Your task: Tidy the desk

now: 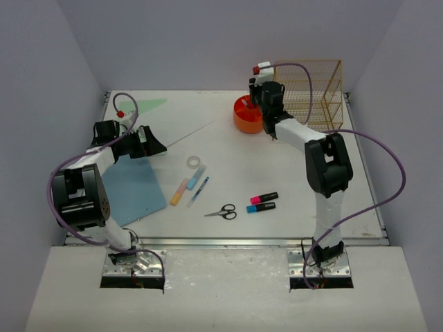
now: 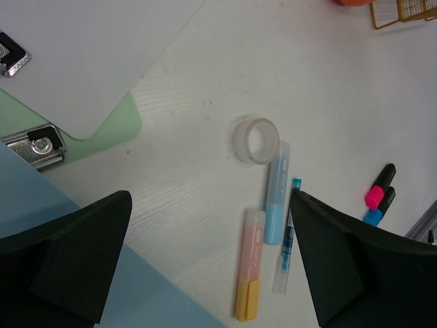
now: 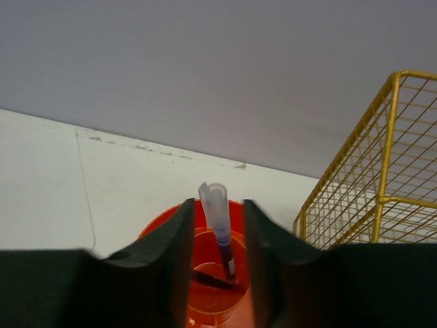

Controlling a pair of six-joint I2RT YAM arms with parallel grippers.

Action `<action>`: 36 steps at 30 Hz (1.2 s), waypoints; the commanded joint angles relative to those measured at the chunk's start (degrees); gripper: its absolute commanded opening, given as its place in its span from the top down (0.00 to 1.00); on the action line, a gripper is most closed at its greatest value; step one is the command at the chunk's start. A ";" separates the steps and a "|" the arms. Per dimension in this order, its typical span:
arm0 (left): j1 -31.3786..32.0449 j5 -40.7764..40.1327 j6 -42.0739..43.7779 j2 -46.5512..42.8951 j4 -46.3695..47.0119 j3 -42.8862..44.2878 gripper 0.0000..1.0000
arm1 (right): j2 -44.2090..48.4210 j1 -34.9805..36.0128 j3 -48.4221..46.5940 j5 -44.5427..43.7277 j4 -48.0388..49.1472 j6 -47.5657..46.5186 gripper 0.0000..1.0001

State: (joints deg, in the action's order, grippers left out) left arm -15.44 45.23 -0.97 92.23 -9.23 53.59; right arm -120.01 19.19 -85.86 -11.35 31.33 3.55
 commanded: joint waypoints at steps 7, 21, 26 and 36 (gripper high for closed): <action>-0.20 0.44 0.71 -1.47 1.23 1.28 0.00 | 7.82 -0.64 -0.20 19.58 -1.71 -2.91 0.23; 4.85 -0.83 3.52 -8.93 1.05 -3.23 0.09 | 17.18 10.30 -3.75 51.48 -56.79 -46.46 0.40; 11.34 -7.05 9.44 -14.32 -2.52 -4.94 0.32 | 20.40 10.87 3.96 48.36 -55.36 -46.58 0.35; 33.20 -27.84 12.12 -15.67 -3.69 -8.82 0.61 | 30.13 7.33 20.61 39.01 -46.48 -42.68 0.13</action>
State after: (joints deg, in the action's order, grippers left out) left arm 10.84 27.83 9.35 77.03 -13.39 45.77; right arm -96.81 28.38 -68.70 31.27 -20.79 -40.76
